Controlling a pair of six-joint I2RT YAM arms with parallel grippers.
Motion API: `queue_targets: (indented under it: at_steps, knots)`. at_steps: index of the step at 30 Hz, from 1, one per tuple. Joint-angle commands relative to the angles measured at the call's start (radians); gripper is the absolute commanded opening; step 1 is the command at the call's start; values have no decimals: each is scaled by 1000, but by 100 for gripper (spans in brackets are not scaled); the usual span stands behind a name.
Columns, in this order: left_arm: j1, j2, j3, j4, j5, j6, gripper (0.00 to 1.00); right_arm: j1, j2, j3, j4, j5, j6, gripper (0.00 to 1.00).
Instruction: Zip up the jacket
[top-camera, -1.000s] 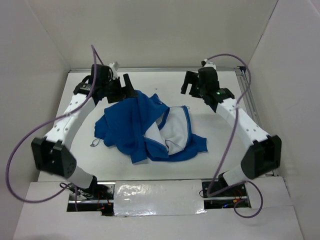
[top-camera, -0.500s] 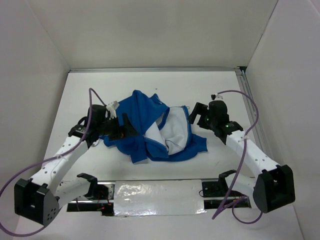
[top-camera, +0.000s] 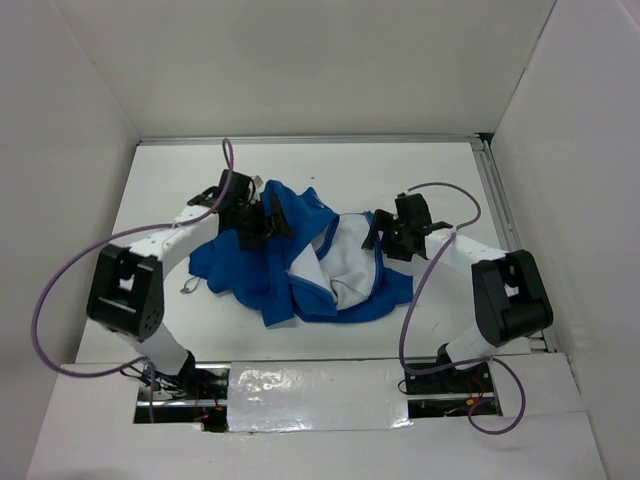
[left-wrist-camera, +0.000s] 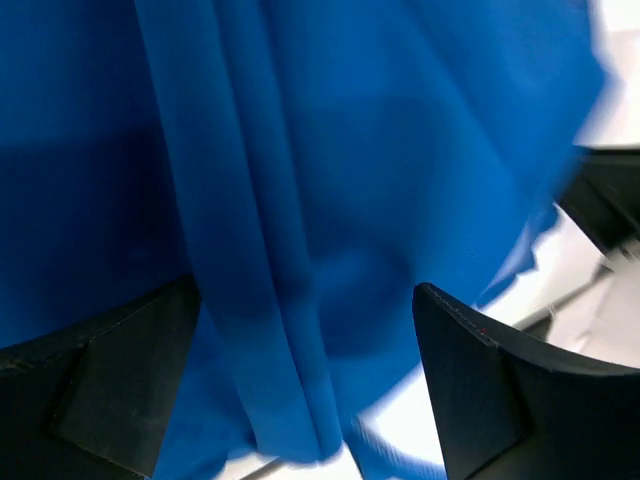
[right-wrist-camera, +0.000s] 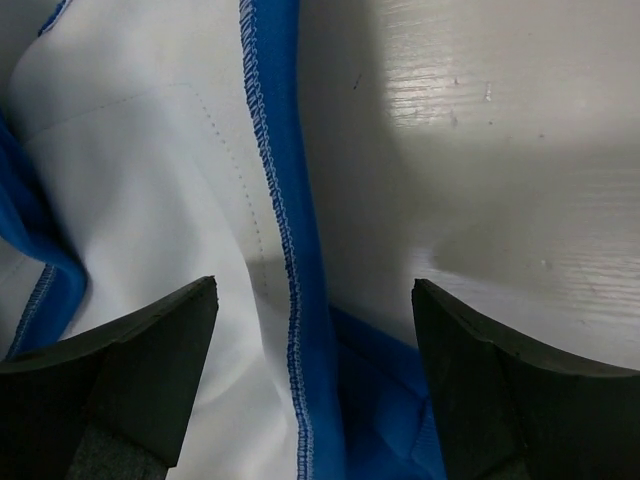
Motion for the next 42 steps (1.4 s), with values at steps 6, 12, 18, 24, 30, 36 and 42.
queue_targets:
  at_steps: [6, 12, 18, 24, 30, 36, 42]
  knots:
    - [-63, 240, 192, -124, -89, -24, 57, 11, 30, 83, 69, -112, -42, 56]
    - [-69, 220, 327, -104, -71, 43, 0, 5, 17, 198, 20, -63, -89, 0]
    - [-40, 263, 1057, -214, 68, 273, 0, -23, -39, 679, -187, 104, -148, 0]
    - [42, 152, 1263, -65, 243, 285, 0, -34, -53, 1201, -336, 236, -194, 0]
    - [79, -135, 819, -16, 253, 321, 0, -34, -281, 807, -295, 258, -140, 0]
    - [83, -356, 55, 34, 141, 240, 2, -34, -515, 80, -127, 190, 70, 17]
    - [95, -378, -289, 46, 95, 73, 49, -31, -469, -49, -208, 213, 91, 68]
